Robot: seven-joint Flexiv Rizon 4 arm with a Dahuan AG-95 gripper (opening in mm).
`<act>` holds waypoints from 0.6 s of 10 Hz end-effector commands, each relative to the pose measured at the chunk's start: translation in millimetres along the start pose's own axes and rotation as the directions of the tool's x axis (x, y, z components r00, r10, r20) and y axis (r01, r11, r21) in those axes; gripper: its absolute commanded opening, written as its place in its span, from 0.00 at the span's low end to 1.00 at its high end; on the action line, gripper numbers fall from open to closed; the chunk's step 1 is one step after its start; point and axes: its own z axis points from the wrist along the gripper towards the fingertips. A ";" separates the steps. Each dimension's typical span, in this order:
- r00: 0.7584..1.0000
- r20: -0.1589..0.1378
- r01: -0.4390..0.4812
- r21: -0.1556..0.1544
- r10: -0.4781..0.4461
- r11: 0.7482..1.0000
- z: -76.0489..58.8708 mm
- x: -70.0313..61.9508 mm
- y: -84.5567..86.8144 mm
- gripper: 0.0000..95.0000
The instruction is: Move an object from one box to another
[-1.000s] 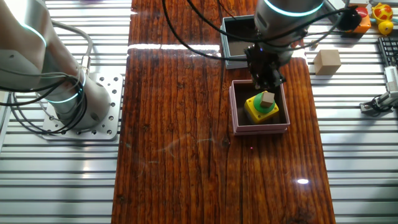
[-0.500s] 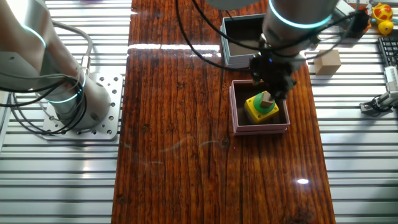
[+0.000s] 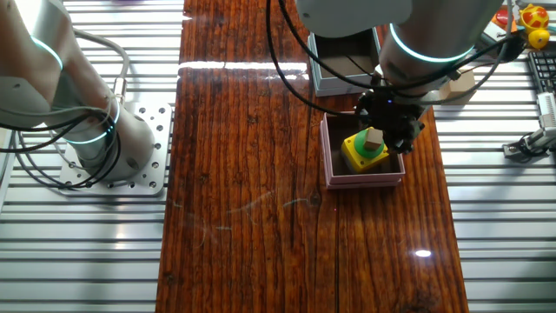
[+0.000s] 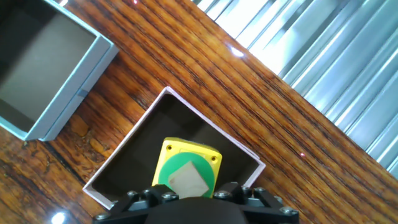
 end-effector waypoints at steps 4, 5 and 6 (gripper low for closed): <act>1.000 -0.003 0.016 -0.002 -0.016 1.000 3.2 -1.6 3.4 0.60; 1.000 -0.004 0.013 -0.002 -0.013 1.000 4.8 -2.7 5.2 0.60; 1.000 -0.003 0.012 -0.002 -0.012 1.000 5.8 -3.3 5.8 0.60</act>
